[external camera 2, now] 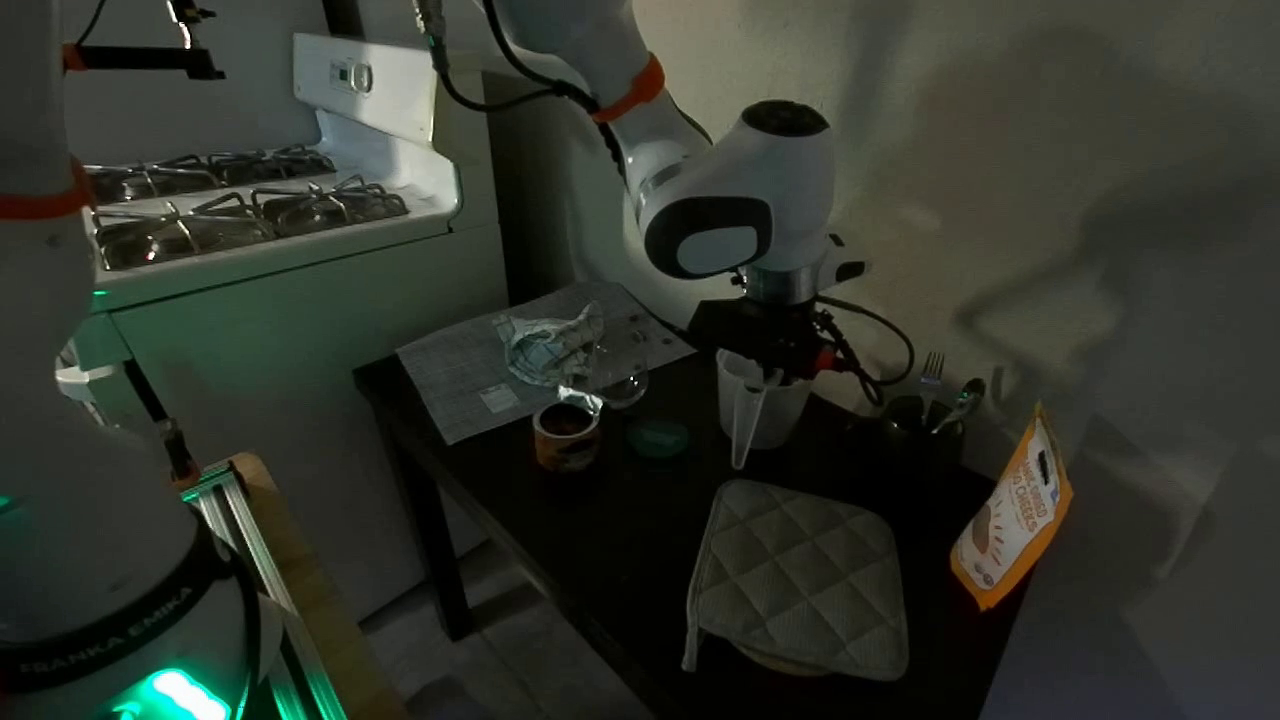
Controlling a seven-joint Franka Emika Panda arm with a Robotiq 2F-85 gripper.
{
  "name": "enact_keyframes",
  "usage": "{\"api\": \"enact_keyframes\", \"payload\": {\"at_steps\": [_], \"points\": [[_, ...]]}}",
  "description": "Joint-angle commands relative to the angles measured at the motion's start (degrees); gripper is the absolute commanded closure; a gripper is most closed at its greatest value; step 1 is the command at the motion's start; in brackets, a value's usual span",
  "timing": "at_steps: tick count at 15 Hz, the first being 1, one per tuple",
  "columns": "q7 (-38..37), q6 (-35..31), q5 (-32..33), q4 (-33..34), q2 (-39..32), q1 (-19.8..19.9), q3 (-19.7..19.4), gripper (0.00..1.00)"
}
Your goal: Remove the clear bowl from the clear jug and place it on the table then put the silver fork and spoon in the jug.
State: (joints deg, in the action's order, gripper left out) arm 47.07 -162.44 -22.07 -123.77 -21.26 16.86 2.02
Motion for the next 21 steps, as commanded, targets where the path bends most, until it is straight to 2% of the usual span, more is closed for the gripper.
{"api": "enact_keyframes", "payload": {"at_steps": [1, 7, 11, 13, 14, 17, 19, 21], "points": [[-1.07, -0.08, 0.67, -1.42, 1.23, 1.88, 2.38, 1.0], [2.95, -0.4, -3.25, -3.37, 6.59, 3.73, 5.35, 0.98], [6.17, 3.8, -4.13, -6.86, 14.47, 5.54, 4.96, 0.98], [10.6, 10.63, -3.49, -9.46, 19.56, 7.14, 4.37, 0.98], [13.02, 15.14, -2.83, -10.8, 21.93, 4.44, 0.42, 0.98], [14.87, 26.11, 3.44, -13.86, 26.12, 2.04, -6.1, 0.98], [12.23, 29.74, 10.15, -15.86, 27.8, 1.59, -9.59, 0.98], [8.34, 29.79, 16.87, -18.13, 28.0, 1.48, -11.74, 0.98]]}}
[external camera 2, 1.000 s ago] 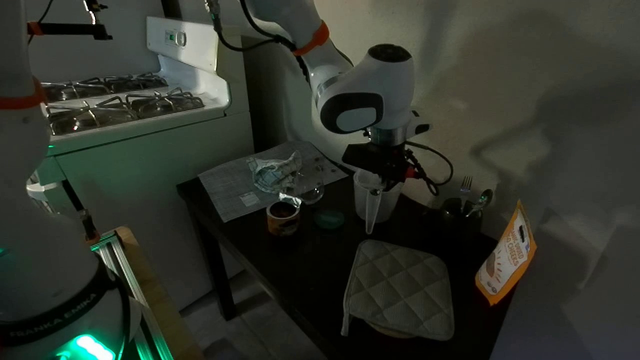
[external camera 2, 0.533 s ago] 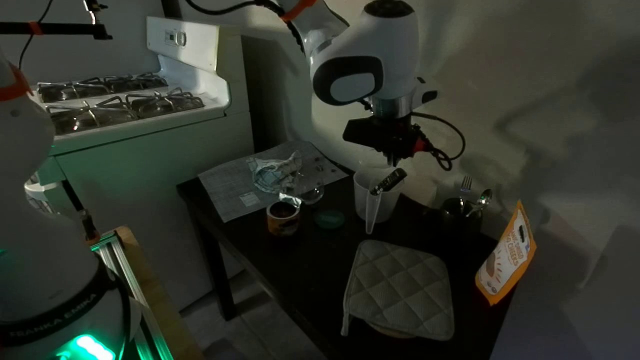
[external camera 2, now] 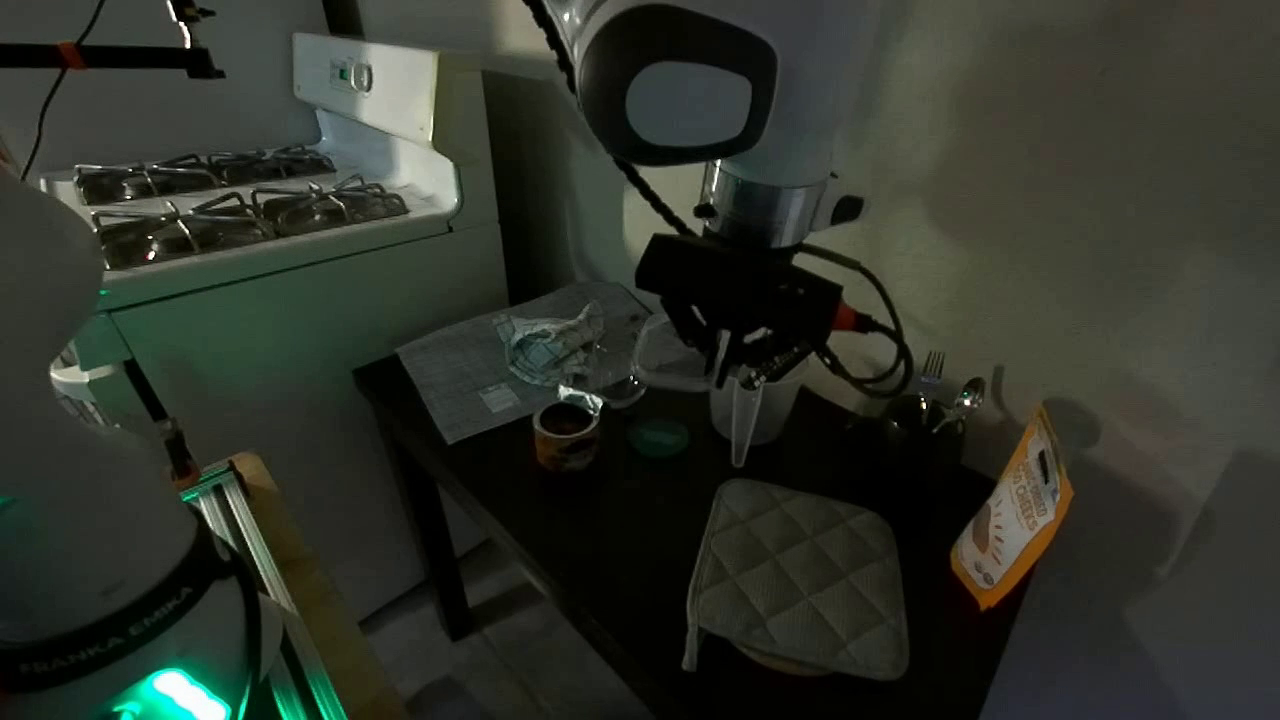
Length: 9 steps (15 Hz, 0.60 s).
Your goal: Remove the clear bowl from the clear jug and place it on the table then put the silver fork and spoon in the jug.
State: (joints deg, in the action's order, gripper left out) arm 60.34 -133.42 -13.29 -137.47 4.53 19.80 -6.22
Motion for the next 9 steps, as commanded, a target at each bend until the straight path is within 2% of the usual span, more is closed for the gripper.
{"api": "enact_keyframes", "payload": {"at_steps": [1, 7, 9], "points": [[-7.46, -0.33, 10.78, -5.75, 1.99, -1.48, -4.26, 0.98], [-23.05, -11.84, 12.49, -12.38, -2.77, -3.85, -5.27, 0.98], [-26.81, -13.63, 12.76, -13.42, -5.41, -4.68, -5.24, 0.98]]}}
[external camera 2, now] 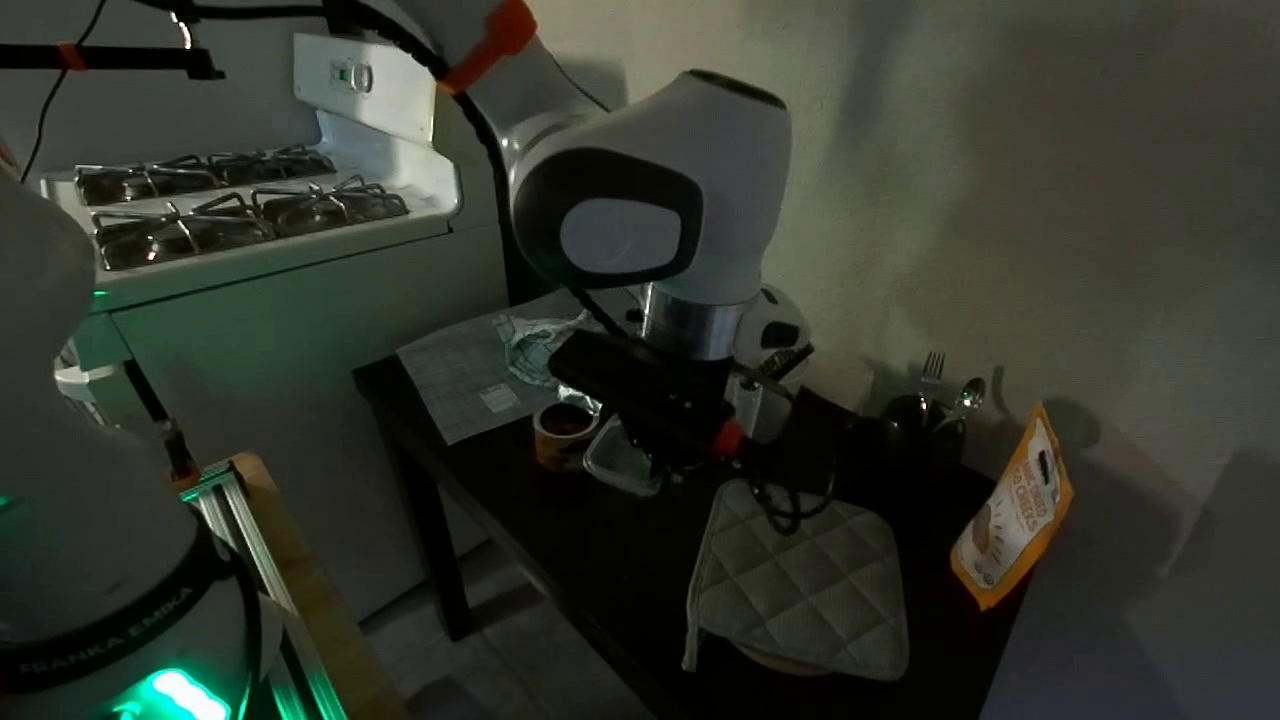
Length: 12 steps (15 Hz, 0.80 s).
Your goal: Remove the clear bowl from the clear jug and place it on the table then put the silver fork and spoon in the jug.
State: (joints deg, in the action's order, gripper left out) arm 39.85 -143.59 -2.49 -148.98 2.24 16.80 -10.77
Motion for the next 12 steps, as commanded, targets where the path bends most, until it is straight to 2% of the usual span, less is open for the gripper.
{"api": "enact_keyframes", "payload": {"at_steps": [1, 4, 8, 9, 10, 12], "points": [[-7.58, -3.63, 2.22, -1.92, -5.02, -1.96, -0.73, 0.98], [-8.9, -4.83, 1.78, -0.2, -10.45, -0.92, -1.72, 0.98], [-11.6, -7.37, 0.41, 0.32, -14.1, -0.27, -1.25, 0.98], [-11.15, -7.04, -0.64, 0.68, -14.29, 0.07, -0.69, 0.66], [-11.08, -6.93, -0.8, 0.82, -14.11, 0.34, -0.6, 0.65], [-11.13, -5.65, 0.44, 1.11, -11.89, 0.55, -1.03, 0.51]]}}
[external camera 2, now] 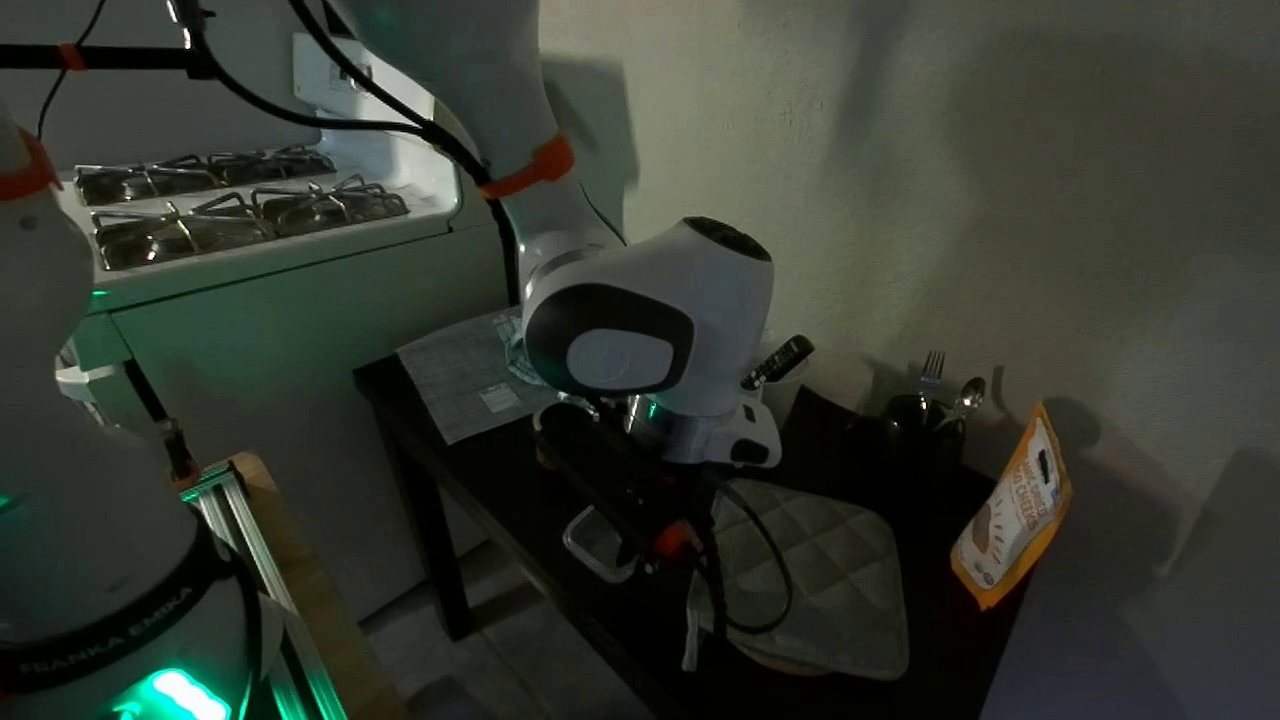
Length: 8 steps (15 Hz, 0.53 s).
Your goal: Remove the clear bowl from the clear jug and place it on the table then put the silver fork and spoon in the jug.
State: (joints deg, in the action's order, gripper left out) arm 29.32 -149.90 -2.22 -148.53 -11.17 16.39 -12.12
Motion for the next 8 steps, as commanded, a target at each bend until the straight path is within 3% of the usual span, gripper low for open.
{"api": "enact_keyframes", "payload": {"at_steps": [1, 4, 6, 8], "points": [[0.31, 1.09, 0.91, -0.16, 4.96, 1.48, -0.37, 0.42], [6.47, -0.01, -5.36, -0.94, 13.22, 4.04, -0.76, 0.2], [8.31, -1.49, -8.44, 1.25, 15.44, 3.66, -2.63, 0.05], [9.86, -4.11, -13.17, 4.4, 15.85, 1.92, -4.27, 0.0]]}}
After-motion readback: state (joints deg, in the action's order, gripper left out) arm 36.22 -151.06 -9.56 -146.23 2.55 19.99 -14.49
